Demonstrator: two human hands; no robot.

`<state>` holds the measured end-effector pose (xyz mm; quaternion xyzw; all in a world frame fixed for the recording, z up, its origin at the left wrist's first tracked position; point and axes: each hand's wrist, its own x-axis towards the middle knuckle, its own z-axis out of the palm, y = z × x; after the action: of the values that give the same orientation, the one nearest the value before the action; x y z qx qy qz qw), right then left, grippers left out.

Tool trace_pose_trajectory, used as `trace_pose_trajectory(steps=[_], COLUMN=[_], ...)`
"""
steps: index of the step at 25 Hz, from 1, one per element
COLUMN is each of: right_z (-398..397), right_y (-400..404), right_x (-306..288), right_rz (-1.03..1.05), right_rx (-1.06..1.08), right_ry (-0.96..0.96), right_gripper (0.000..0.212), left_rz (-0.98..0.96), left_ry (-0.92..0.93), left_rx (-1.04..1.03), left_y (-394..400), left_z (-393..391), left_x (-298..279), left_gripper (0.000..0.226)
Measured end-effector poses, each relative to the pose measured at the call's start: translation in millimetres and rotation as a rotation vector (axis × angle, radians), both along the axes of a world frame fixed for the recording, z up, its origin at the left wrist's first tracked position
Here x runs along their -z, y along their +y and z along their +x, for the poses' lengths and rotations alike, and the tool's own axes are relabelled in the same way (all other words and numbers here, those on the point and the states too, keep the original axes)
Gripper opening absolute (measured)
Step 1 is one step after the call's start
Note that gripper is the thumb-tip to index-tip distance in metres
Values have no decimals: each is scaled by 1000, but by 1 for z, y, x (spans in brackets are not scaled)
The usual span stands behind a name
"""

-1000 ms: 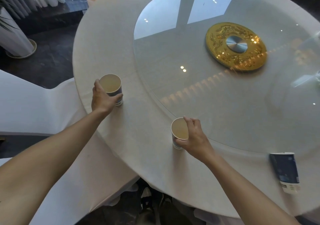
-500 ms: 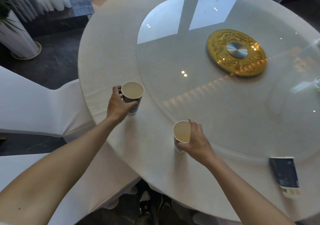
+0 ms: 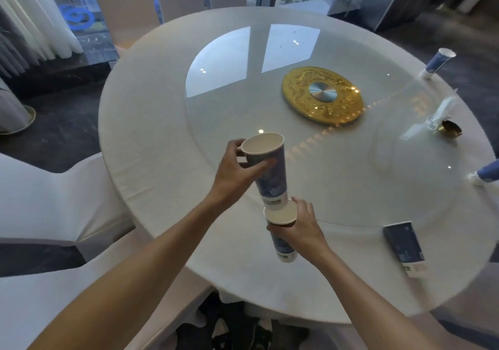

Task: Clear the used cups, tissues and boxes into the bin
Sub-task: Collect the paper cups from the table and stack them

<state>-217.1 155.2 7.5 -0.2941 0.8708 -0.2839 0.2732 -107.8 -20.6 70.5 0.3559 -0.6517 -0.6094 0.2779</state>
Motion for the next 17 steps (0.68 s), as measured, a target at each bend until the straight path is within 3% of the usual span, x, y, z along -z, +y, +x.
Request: trace_pose_trajectory(steps=[8, 11, 15, 17], right_z=[-26, -39, -59, -70], right_y=[89, 132, 201, 235], right_x=[-30, -36, -40, -43], right_rz=[-178, -192, -263, -260], right_rx=[227, 285, 291, 295], right_ry=[-145, -153, -128, -117], right_gripper=[84, 93, 128, 124], left_rz=[-22, -34, 66, 104], left_ry=[-18, -114, -208, -254], left_rx=[351, 488, 691, 749], left_y=[107, 146, 205, 238], left_z=[-49, -71, -96, -105], left_x=[8, 17, 31, 36], left_gripper=[85, 88, 104, 106])
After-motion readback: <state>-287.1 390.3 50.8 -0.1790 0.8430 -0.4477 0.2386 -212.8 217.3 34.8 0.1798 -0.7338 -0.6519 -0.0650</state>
